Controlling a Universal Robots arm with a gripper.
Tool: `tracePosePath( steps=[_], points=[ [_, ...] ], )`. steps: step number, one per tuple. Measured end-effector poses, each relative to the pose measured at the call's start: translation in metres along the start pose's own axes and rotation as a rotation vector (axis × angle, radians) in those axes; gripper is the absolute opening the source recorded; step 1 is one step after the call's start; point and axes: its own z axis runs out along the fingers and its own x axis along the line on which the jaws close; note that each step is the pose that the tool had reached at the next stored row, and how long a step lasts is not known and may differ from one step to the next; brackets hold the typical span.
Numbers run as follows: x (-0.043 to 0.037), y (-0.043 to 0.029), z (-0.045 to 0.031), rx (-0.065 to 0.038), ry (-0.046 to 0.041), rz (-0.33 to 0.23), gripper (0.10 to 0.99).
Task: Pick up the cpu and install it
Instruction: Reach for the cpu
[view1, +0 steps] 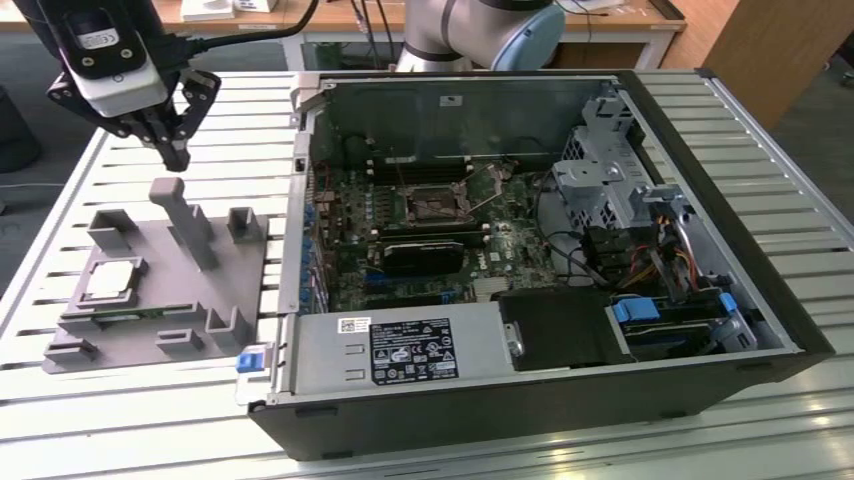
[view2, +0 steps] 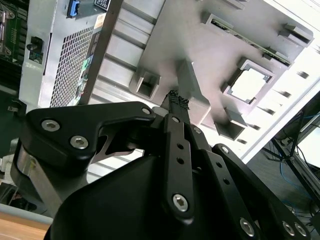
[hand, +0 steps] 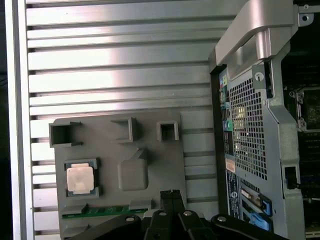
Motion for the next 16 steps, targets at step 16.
tracePosePath(
  steps=[16],
  points=[
    [0.0084,-0.0008,0.003,0.0,0.0014,0.0,0.106]
  ],
)
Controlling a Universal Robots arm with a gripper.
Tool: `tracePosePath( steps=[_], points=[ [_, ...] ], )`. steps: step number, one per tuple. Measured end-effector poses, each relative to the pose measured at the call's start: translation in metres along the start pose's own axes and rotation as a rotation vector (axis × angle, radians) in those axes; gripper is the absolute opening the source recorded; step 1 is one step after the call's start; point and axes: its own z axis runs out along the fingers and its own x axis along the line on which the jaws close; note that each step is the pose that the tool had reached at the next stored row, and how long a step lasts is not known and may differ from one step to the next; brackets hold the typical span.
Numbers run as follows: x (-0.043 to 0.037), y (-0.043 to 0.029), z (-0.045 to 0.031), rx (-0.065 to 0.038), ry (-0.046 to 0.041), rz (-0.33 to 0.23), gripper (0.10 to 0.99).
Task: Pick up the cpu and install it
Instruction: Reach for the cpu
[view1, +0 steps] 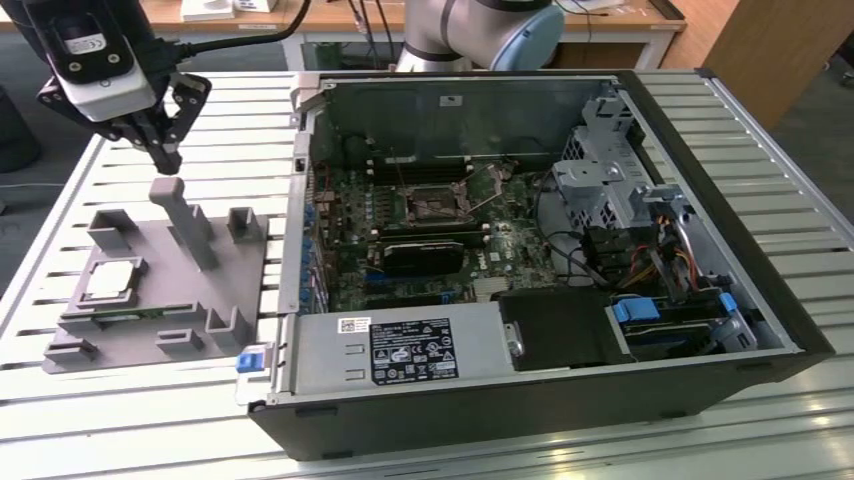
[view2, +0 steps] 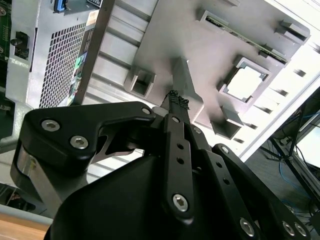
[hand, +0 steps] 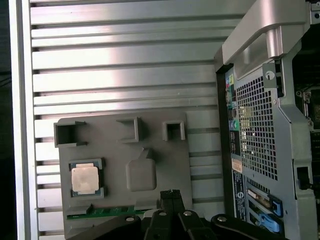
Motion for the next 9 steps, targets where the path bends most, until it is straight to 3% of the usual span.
tracePosePath(
  steps=[9],
  points=[
    [0.0041,-0.0004,0.0013,0.0,0.0008,0.0,0.106]
  ],
)
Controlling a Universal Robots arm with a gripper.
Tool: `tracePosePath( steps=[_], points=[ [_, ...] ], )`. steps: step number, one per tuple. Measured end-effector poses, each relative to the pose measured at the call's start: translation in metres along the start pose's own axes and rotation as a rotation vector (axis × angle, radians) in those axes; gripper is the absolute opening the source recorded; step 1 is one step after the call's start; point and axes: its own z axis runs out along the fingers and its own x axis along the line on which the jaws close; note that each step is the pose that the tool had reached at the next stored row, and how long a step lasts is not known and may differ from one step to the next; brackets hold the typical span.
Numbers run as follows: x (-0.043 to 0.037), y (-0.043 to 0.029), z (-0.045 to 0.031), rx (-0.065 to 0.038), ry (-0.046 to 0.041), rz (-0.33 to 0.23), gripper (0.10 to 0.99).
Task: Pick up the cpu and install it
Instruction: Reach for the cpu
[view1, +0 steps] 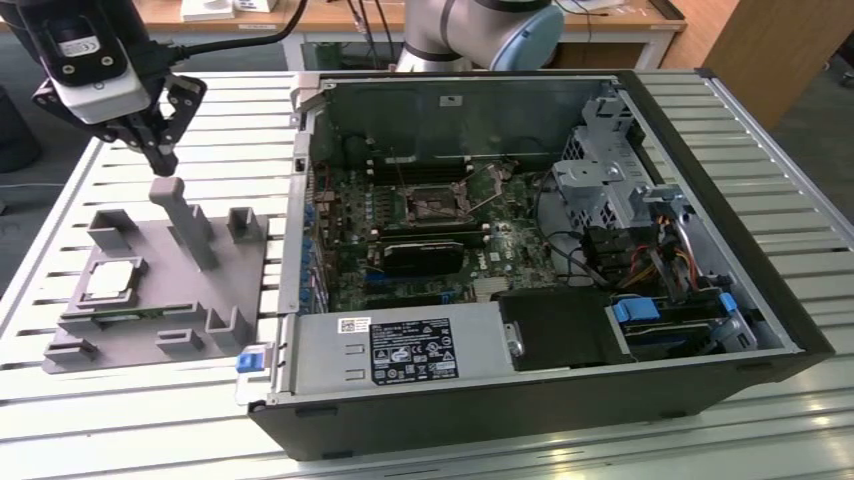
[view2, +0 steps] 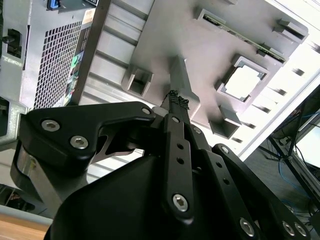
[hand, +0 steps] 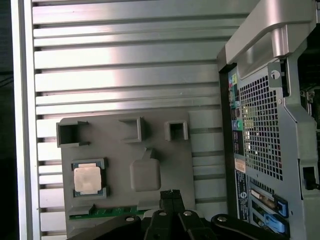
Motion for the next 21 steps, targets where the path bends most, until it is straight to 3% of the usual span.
tracePosePath(
  steps=[14,21],
  points=[
    [0.0071,-0.0006,0.0014,0.0,0.0003,0.0,0.106],
    [0.0155,-0.0013,0.002,0.0,0.0003,0.0,0.106]
  ],
)
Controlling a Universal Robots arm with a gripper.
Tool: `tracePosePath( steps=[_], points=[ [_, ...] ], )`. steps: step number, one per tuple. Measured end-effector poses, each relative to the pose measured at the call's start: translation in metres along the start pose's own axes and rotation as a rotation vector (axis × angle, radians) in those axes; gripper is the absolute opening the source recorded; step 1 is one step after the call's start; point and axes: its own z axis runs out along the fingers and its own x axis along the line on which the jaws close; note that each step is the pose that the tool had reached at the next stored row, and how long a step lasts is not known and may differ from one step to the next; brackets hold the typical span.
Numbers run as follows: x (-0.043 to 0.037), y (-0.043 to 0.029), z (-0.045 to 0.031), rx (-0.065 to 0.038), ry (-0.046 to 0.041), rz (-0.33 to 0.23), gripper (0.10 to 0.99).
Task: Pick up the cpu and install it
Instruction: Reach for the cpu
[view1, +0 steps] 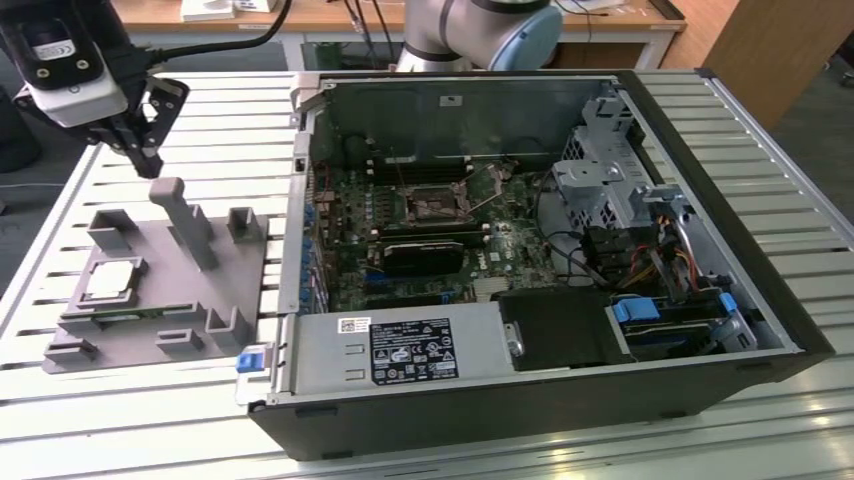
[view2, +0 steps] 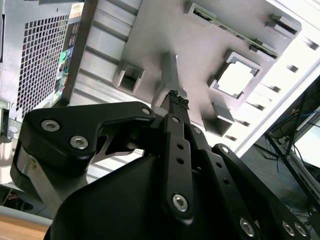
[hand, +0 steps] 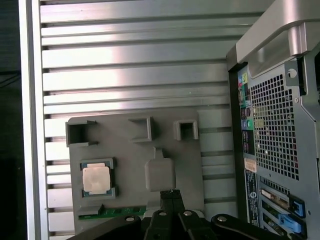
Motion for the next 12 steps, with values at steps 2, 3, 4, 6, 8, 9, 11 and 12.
tracePosePath(
  steps=[2,3,4,6,8,9,11,12],
  points=[
    [0.0033,-0.0002,0.0003,0.0,0.0,0.0,0.106],
    [0.0048,-0.0004,0.0004,0.0,0.0,0.0,0.106],
    [0.0063,-0.0005,0.0005,0.0,0.0001,0.0,0.106],
    [0.0094,-0.0007,0.0009,0.0,0.0001,0.0,0.106],
    [0.0117,-0.0009,0.0013,0.0,0.0002,0.0,0.106],
    [0.0127,-0.001,0.0015,0.0,0.0002,0.0,0.106],
    [0.0148,-0.0012,0.002,0.0,0.0003,0.0,0.106],
    [0.0157,-0.0013,0.0022,0.0,0.0004,0.0,0.106]
  ],
)
